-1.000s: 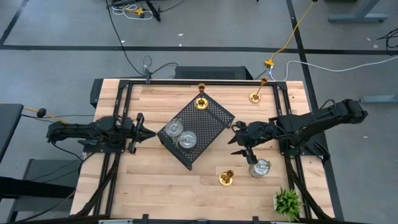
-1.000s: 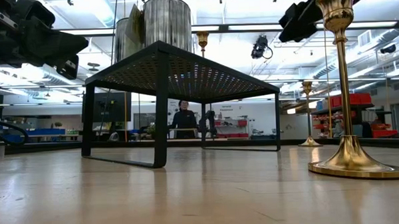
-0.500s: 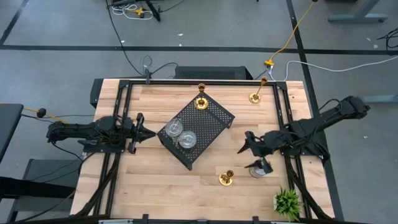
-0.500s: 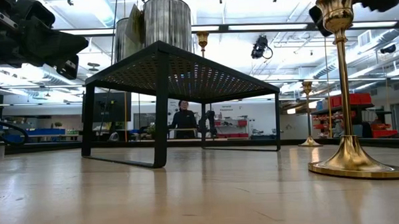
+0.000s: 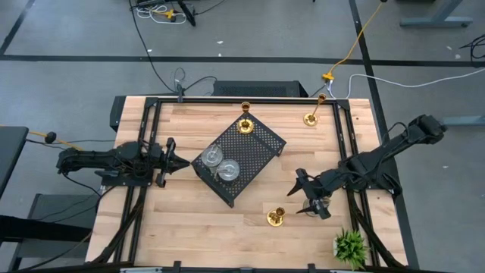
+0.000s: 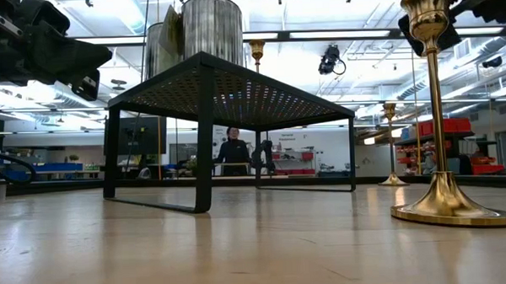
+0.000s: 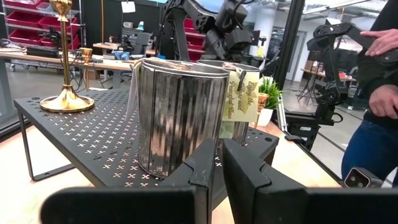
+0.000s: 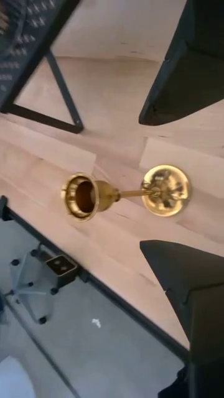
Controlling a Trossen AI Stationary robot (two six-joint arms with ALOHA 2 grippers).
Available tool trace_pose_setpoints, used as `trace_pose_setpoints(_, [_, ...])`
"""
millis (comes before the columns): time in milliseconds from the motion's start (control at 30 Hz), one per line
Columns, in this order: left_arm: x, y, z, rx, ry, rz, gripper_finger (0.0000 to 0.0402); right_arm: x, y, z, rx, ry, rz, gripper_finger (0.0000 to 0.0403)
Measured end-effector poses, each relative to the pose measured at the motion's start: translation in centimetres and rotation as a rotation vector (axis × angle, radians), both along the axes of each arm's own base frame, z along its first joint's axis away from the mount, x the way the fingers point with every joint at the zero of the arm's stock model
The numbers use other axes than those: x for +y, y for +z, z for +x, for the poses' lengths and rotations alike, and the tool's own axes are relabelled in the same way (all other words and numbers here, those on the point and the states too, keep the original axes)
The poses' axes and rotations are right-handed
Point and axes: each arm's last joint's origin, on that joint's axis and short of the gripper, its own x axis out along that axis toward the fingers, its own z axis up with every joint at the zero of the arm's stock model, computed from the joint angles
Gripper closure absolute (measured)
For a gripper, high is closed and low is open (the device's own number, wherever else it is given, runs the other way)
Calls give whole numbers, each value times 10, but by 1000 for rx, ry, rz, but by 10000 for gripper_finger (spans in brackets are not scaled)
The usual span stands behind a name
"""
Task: Pick & Place candle stick holders
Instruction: Put the bottom gold candle holder on the shelf aligned with the other gold candle holder
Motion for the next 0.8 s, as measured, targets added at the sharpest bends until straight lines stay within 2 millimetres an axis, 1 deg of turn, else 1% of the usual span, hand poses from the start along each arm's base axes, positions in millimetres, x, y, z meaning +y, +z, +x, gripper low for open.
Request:
trace_pose_setpoints(367, [0,0,0,0,0,0,362,7,-18,11,78,-13,-14,82])
trace_pose_setpoints(800, [0,0,0,0,0,0,362,27,-25,24,-1,38,29,82])
